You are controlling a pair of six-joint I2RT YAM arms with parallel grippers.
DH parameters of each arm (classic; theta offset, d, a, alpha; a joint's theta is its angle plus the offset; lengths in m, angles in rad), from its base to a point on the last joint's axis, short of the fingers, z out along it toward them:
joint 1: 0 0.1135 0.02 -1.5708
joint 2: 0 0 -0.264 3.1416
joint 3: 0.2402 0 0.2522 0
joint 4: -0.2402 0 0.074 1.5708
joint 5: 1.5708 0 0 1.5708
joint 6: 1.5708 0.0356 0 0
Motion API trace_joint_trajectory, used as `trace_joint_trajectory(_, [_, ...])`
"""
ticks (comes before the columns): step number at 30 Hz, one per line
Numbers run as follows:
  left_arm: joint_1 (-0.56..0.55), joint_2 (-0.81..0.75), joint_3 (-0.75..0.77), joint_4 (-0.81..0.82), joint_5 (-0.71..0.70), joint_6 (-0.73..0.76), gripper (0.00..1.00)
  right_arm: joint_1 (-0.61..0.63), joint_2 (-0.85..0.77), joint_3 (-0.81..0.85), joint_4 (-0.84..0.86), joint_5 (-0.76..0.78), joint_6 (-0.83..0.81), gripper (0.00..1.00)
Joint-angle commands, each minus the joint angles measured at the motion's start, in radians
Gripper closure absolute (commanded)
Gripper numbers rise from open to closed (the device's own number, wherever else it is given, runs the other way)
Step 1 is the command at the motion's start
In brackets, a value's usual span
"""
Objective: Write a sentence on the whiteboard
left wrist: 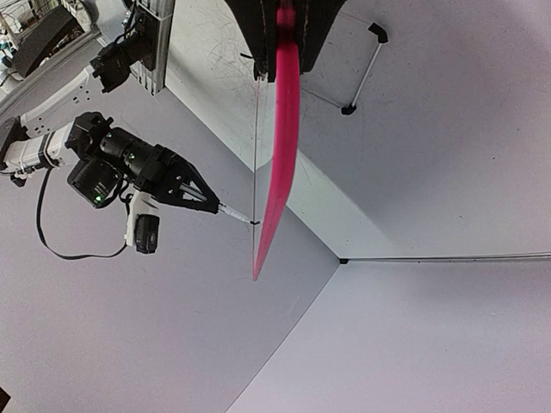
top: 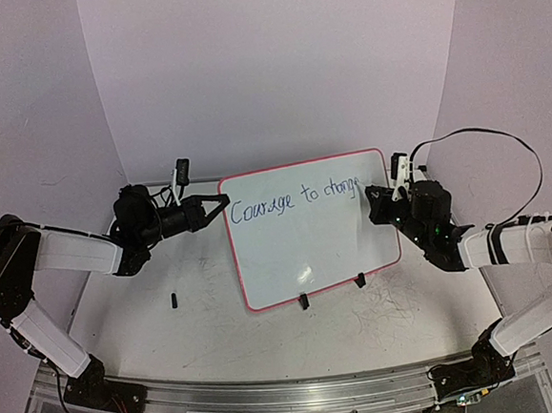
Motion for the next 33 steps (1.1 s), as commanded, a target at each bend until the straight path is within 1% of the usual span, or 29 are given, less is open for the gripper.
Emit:
trace_joint_trajectory(1, [-0.042,0.017,0.010,-0.122,0.026,0.072,1.00,-0.003,-0.028,-0.030,-0.014,-0.013,0.014,1.00])
trace_joint_trajectory(9, [-0.042,0.013,0.006,-0.124,0.025,0.072,1.00,-0.002,-0.033,-0.047,-0.019,-0.009,0.021,1.00])
trace_joint_trajectory(21, [-0.042,0.010,0.000,-0.124,0.022,0.074,1.00,-0.002,-0.029,-0.007,-0.030,0.077,0.023,1.00])
trace_joint_trajectory(24, [-0.042,0.013,0.001,-0.125,0.022,0.073,1.00,-0.002,-0.102,0.013,-0.045,0.079,-0.004,1.00])
trace_joint_trajectory(27, [-0.042,0.011,-0.001,-0.126,0.015,0.072,1.00,0.003,-0.271,-0.024,-0.072,0.056,-0.010,1.00])
trace_joint_trajectory(28, [-0.041,0.009,-0.003,-0.127,0.013,0.072,1.00,0.003,-0.303,-0.036,-0.090,0.037,-0.017,1.00])
trace_joint_trajectory(30, [-0.042,0.008,-0.005,-0.128,0.012,0.072,0.99,0.003,-0.328,-0.030,-0.168,-0.010,-0.043,1.00])
trace_joint_trajectory(33, [-0.041,0.004,-0.006,-0.130,0.010,0.069,0.95,0.003,-0.340,-0.040,-0.237,-0.059,-0.064,1.00])
